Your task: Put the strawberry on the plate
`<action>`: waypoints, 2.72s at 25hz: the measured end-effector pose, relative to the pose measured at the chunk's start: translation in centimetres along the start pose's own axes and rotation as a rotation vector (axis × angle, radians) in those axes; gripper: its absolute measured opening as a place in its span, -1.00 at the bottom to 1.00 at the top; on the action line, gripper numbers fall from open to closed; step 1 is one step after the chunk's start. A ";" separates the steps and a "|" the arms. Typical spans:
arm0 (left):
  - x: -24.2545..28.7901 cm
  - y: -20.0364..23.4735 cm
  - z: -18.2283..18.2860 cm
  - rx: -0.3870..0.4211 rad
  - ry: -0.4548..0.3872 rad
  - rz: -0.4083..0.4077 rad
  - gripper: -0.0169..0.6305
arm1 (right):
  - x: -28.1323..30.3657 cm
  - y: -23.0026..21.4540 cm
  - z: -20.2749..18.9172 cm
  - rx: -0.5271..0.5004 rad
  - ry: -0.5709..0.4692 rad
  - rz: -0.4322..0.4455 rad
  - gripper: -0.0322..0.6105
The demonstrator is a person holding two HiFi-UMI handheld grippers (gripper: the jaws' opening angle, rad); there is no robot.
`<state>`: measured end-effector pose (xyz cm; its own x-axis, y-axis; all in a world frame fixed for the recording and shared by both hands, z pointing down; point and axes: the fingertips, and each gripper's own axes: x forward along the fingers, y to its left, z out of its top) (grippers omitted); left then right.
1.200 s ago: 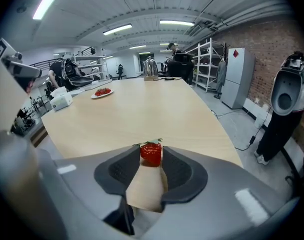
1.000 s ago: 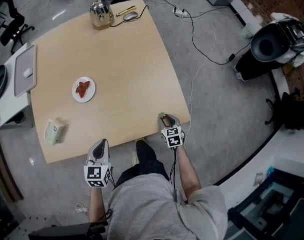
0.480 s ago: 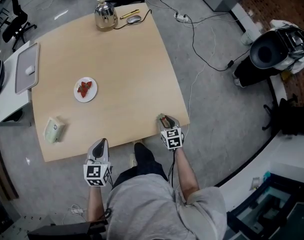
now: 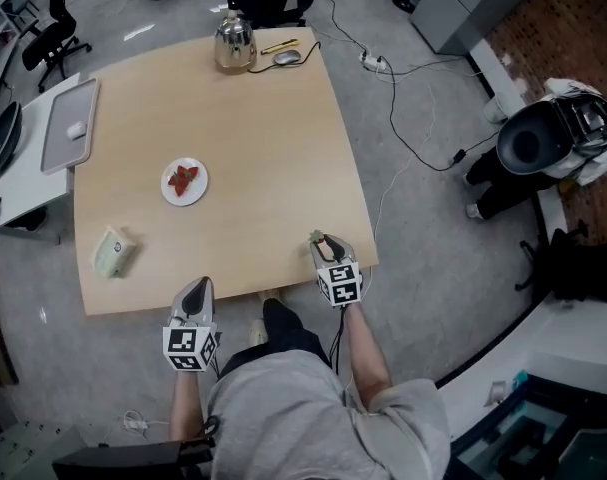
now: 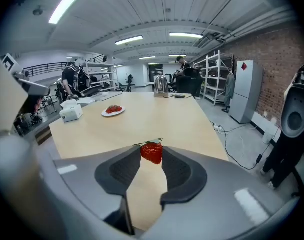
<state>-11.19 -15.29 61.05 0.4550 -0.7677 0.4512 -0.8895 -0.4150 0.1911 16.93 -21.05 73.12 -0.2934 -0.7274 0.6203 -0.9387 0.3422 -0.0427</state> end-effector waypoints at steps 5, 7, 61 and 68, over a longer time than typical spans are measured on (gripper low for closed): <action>-1.1 1.3 0.1 -0.016 -0.026 0.034 -0.89 | 0.6 1.8 2.0 -0.028 -0.032 0.033 -0.47; -1.3 1.8 0.1 -0.025 -0.041 0.054 -0.89 | 1.3 2.3 2.8 -0.041 -0.044 0.050 -0.47; -4.8 9.2 -0.8 -0.252 -0.136 0.496 -0.89 | 19.5 21.7 16.1 -0.465 -0.059 0.577 -0.47; -5.0 9.4 -0.8 -0.283 -0.131 0.514 -0.89 | 22.1 22.8 15.6 -0.499 -0.017 0.595 -0.47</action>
<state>-21.90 -14.97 61.27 -0.0510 -0.8969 0.4393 -0.9650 0.1575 0.2095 -13.83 -38.63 73.60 -0.7288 -0.3450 0.5915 -0.4308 0.9024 -0.0045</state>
